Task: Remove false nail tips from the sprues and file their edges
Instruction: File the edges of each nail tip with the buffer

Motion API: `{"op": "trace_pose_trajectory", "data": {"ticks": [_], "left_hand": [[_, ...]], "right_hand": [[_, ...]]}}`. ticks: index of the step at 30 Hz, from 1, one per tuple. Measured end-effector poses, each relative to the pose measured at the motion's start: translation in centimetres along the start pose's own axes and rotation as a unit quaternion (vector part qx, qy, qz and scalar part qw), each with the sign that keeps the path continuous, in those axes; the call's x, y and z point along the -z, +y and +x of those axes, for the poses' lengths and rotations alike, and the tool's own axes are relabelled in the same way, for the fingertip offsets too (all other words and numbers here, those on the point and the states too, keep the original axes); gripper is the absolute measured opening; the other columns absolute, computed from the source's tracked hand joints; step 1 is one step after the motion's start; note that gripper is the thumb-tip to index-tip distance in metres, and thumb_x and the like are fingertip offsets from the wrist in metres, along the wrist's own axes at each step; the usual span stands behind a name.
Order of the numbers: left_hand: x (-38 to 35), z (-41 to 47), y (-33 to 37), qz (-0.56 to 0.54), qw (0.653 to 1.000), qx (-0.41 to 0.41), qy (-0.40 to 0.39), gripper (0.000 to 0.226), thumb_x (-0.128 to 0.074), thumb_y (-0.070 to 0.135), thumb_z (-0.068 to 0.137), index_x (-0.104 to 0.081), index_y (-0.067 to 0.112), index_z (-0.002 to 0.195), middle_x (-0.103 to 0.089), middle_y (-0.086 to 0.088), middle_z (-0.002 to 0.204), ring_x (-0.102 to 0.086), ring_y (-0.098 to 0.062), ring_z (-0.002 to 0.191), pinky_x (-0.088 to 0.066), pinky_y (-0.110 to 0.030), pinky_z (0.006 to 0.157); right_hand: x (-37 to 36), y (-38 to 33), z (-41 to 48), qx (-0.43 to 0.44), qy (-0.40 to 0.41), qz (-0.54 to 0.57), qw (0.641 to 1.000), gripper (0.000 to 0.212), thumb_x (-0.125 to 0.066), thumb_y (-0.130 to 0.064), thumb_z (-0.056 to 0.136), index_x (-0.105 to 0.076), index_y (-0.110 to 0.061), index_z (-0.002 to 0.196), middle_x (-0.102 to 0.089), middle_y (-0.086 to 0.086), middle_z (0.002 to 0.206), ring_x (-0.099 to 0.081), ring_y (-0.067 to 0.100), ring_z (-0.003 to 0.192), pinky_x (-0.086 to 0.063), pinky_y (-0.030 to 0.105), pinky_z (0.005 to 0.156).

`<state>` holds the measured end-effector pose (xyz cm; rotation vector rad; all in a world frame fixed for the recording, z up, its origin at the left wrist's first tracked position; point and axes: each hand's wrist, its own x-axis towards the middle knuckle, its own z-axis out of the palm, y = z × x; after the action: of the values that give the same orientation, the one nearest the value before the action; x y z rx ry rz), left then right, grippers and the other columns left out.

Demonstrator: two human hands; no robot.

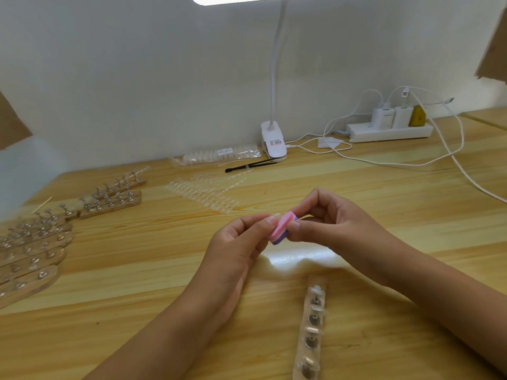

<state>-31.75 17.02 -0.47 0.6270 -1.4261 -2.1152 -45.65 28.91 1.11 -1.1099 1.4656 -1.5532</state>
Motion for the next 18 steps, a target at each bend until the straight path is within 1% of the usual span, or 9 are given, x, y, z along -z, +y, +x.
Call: {"op": "trace_pose_trajectory", "data": {"ticks": [3,6,9,10,13,14,16,18], "left_hand": [[0.0,-0.05,-0.04,0.002,1.0,0.007,-0.004,0.036,-0.076,0.028,0.07,-0.072,0.01,0.101,-0.077,-0.007,0.095,-0.071,-0.008,0.083,-0.053,-0.014,0.069],[-0.07,0.02,-0.01,-0.013,1.0,0.009,0.0,0.036,-0.075,0.027,0.071,-0.072,0.008,0.101,-0.077,-0.004,0.094,-0.07,-0.004,0.081,-0.052,-0.013,0.069],[-0.13,-0.01,0.0,-0.018,1.0,0.015,-0.006,0.039,-0.074,0.026,0.072,-0.071,0.005,0.105,-0.077,-0.007,0.094,-0.071,-0.007,0.08,-0.054,-0.015,0.069],[-0.12,0.01,0.02,-0.018,1.0,0.016,-0.006,0.041,-0.074,0.027,0.071,-0.071,0.005,0.105,-0.076,-0.007,0.093,-0.07,-0.007,0.08,-0.054,-0.015,0.069],[0.0,0.23,-0.01,-0.023,1.0,0.018,0.005,0.045,-0.078,0.031,0.063,-0.075,0.007,0.101,-0.074,-0.002,0.09,-0.065,-0.004,0.076,-0.053,-0.014,0.069],[0.06,0.24,-0.04,-0.022,1.0,0.017,0.003,0.044,-0.078,0.031,0.063,-0.075,0.007,0.1,-0.074,-0.002,0.09,-0.065,-0.004,0.076,-0.053,-0.013,0.069],[0.02,0.18,-0.12,-0.017,1.0,0.016,-0.008,0.041,-0.075,0.028,0.069,-0.073,0.005,0.103,-0.076,-0.005,0.092,-0.069,-0.006,0.078,-0.053,-0.014,0.068],[0.0,0.17,-0.13,-0.014,1.0,0.016,-0.01,0.039,-0.074,0.028,0.072,-0.072,0.005,0.103,-0.076,-0.004,0.09,-0.069,-0.005,0.077,-0.053,-0.013,0.067]], "right_hand": [[-0.14,0.03,-0.05,-0.008,-0.023,0.004,1.0,0.032,-0.076,-0.02,0.077,-0.059,-0.004,0.099,-0.075,0.009,0.099,-0.072,0.024,0.096,-0.056,0.024,0.083],[0.03,0.03,0.0,0.001,0.004,0.015,1.0,0.032,-0.076,-0.018,0.078,-0.059,-0.003,0.101,-0.075,0.008,0.098,-0.073,0.023,0.095,-0.056,0.023,0.082],[-0.04,-0.01,-0.04,-0.015,-0.033,0.002,0.999,0.029,-0.076,-0.018,0.079,-0.06,-0.005,0.1,-0.075,0.01,0.1,-0.072,0.025,0.098,-0.056,0.026,0.085],[0.0,0.02,-0.03,-0.014,-0.03,0.001,0.999,0.029,-0.076,-0.019,0.079,-0.06,-0.006,0.1,-0.075,0.011,0.1,-0.072,0.026,0.098,-0.056,0.026,0.085],[0.37,0.05,0.05,-0.004,0.018,0.019,1.0,0.033,-0.076,-0.021,0.077,-0.061,-0.006,0.102,-0.075,0.01,0.1,-0.072,0.026,0.098,-0.057,0.028,0.087],[0.37,0.02,0.05,-0.005,0.014,0.021,1.0,0.033,-0.075,-0.021,0.077,-0.061,-0.006,0.102,-0.075,0.01,0.1,-0.072,0.027,0.098,-0.057,0.029,0.088],[0.13,0.06,-0.03,-0.014,-0.024,0.011,1.0,0.03,-0.076,-0.02,0.078,-0.062,-0.007,0.1,-0.075,0.011,0.1,-0.072,0.027,0.098,-0.056,0.029,0.087],[-0.11,0.03,-0.09,-0.007,-0.028,0.005,1.0,0.027,-0.076,-0.019,0.079,-0.063,-0.007,0.099,-0.075,0.01,0.1,-0.072,0.025,0.097,-0.056,0.025,0.084]]}}
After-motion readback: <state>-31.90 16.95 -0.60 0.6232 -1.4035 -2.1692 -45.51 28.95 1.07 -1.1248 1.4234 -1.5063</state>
